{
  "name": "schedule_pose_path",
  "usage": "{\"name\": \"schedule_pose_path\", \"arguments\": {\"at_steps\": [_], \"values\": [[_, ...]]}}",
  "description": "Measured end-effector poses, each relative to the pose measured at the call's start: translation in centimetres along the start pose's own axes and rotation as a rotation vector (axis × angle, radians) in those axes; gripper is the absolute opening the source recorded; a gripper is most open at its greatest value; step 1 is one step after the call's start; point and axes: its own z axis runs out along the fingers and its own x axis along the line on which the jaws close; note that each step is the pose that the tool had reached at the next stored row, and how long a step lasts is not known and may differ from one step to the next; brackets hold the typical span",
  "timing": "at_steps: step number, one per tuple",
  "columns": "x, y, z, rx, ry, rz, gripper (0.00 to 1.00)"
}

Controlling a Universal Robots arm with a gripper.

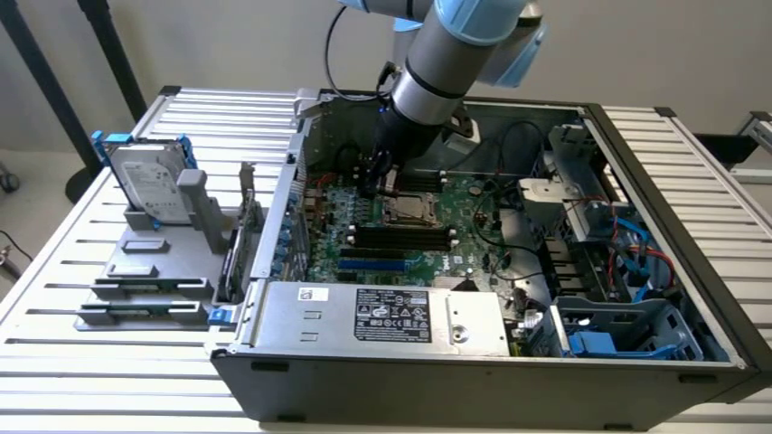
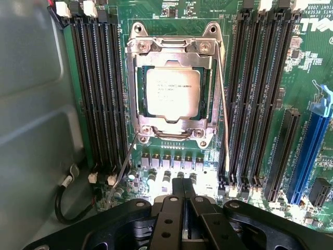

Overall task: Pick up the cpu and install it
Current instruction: 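Install the first cpu locking lever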

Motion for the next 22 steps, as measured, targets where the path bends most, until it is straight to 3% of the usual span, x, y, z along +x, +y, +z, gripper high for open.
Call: {"name": "schedule_pose_path", "arguments": {"at_steps": [2,4,11,14,17,22], "values": [[0.0,-0.45,0.04,0.0,0.0036,0.001,0.11],[0.0,-0.79,-0.11,-0.0006,0.0135,0.002,0.11],[0.1,-1.15,-0.8,-0.0055,0.0601,0.041,0.11],[0.1,-1.2,-0.92,-0.0057,0.0751,0.063,0.11],[0.1,-1.21,-0.98,-0.0031,0.0827,0.084,0.11],[0.1,-1.31,-0.95,-0.0059,0.0927,0.111,0.11]]}}
